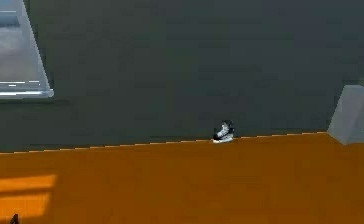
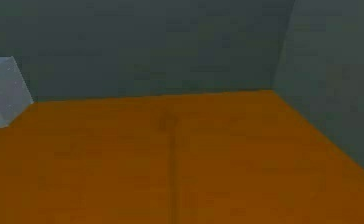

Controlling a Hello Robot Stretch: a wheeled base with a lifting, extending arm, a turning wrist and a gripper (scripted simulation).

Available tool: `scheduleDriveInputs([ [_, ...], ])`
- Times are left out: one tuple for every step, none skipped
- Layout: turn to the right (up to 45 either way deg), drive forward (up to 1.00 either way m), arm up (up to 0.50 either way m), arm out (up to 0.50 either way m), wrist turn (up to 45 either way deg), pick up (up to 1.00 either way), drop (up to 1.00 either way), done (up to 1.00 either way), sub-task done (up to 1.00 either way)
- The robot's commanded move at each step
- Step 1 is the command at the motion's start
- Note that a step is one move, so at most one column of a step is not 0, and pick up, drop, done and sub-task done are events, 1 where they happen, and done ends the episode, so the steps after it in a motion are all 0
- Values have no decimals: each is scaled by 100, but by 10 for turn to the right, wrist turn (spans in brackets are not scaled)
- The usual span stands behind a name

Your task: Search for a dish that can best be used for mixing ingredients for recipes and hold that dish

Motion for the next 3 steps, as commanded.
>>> scheduleDriveInputs([
  [-30,0,0,0,0,0,0,0,0],
  [-30,0,0,0,0,0,0,0,0],
  [0,80,0,0,0,0,0,0,0],
])
